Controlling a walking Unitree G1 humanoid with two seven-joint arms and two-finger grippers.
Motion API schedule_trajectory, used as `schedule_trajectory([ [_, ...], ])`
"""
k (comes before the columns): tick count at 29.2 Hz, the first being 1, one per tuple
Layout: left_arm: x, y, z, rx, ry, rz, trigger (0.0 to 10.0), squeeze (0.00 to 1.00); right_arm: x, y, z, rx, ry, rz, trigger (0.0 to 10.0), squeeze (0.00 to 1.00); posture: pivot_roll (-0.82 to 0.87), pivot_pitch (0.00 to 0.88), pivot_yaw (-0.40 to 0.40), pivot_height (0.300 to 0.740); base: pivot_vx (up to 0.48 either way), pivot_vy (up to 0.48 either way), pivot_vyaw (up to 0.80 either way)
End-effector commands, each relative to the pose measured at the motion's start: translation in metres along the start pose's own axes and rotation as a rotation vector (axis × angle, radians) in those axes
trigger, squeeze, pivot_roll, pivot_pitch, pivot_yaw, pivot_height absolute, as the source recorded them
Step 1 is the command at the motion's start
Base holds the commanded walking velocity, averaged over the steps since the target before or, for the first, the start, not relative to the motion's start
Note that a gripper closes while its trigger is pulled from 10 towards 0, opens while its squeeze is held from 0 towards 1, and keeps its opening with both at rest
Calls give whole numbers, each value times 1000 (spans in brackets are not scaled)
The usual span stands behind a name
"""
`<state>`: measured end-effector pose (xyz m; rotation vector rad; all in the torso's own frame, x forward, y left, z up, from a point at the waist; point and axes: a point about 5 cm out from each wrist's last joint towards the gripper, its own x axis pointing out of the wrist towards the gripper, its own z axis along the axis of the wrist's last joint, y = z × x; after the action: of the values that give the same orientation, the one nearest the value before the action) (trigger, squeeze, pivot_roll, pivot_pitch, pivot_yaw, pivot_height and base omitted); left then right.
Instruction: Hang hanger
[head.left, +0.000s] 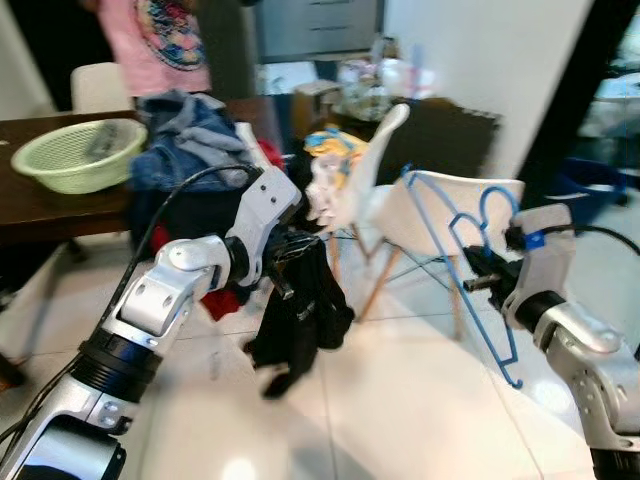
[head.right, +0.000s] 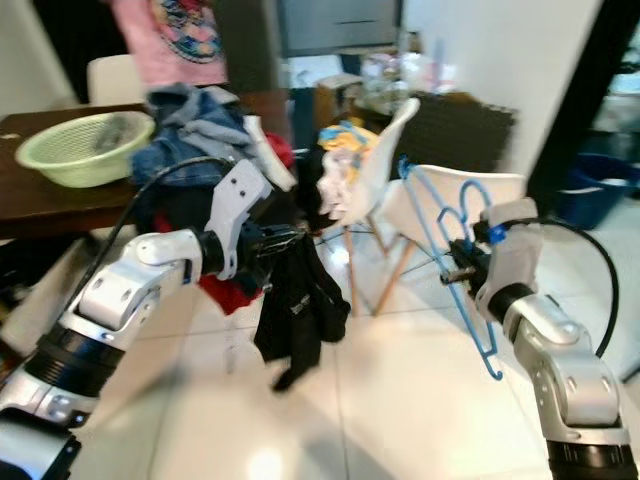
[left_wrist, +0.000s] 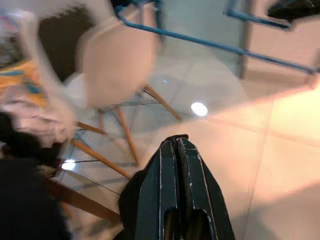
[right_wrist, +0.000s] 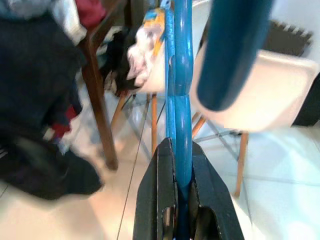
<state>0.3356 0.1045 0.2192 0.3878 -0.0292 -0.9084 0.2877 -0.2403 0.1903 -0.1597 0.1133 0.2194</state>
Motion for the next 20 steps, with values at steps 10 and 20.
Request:
schedule_trajectory([
  [10,-16,12,4,195,-15,-27,10000,0,-33,-21,-9,-150,80,176,10000,0,179,0,41,740,0,0,-798],
  [20,-29,35,12,350,-14,-14,10000,0,-57,-28,-6,-220,124,331,10000,0,174,0,42,740,0,0,-796],
])
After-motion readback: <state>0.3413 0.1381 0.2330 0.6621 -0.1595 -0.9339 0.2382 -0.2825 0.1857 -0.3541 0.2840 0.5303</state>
